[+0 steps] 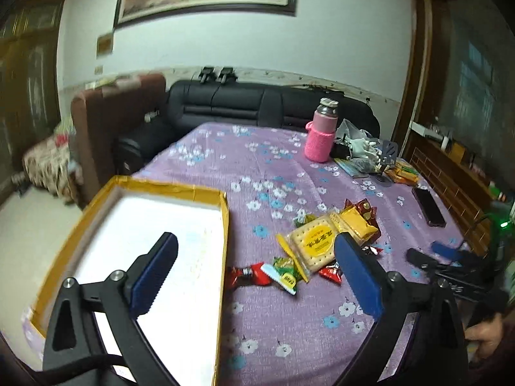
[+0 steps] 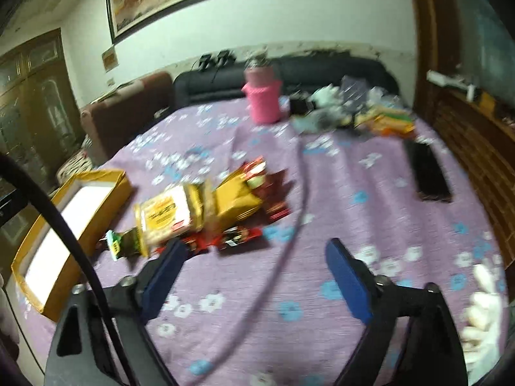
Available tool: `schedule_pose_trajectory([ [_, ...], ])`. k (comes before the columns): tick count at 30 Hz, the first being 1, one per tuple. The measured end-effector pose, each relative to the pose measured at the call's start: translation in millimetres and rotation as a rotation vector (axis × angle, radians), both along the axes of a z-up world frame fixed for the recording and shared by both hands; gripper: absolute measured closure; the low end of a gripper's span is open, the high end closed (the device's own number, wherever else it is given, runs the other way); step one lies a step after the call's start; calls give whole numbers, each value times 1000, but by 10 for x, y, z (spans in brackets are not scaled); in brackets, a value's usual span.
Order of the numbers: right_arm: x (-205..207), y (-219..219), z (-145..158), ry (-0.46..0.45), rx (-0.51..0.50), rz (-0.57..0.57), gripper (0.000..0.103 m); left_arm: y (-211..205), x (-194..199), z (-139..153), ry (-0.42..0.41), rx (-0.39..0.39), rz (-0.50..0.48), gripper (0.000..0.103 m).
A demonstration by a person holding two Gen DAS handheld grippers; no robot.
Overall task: Organize snacks
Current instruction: 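Lower the left tool onto the green snack packet and close it, then carry the green packet into the tray with the left tool while the right carries a red candy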
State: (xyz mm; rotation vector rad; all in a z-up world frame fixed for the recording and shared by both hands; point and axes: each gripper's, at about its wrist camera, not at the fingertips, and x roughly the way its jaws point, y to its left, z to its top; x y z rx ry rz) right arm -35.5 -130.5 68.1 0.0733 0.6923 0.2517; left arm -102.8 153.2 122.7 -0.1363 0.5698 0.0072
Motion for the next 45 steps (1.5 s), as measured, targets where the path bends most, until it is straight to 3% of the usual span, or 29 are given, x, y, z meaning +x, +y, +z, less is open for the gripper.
schedule_pose_trajectory([
  [4,275,48,-194,100,97,3,30,55,93,-169,76,-87,-54,23],
  [8,465,79,-356,176,153,-33,34,-17,161,-309,136,-128,-118,38],
  [14,612,204,-482,201,149,-62,36,-234,341,-469,199,-76,-176,39],
  [16,654,221,-508,208,156,-52,49,-278,454,-552,226,-49,-174,39],
  [17,680,216,-534,217,156,-51,59,-290,498,-584,239,-40,-170,39],
  [18,700,212,-537,210,163,-50,77,-301,551,-627,255,-33,-172,39],
  [19,705,196,-551,210,180,-39,85,-304,594,-660,266,-28,-174,39],
  [27,650,119,-571,226,230,-11,86,-489,880,-847,345,76,-199,39],
  [28,645,112,-560,224,234,-8,86,-506,901,-868,352,99,-200,47],
  [29,629,98,-547,221,238,-5,86,-512,907,-881,352,124,-191,65],
  [30,615,83,-537,217,243,-3,86,-500,907,-891,356,128,-195,64],
  [37,577,29,-466,195,264,0,86,-375,743,-852,344,70,-200,65],
  [45,489,32,-349,127,271,11,87,-70,415,-541,244,-35,-149,65],
])
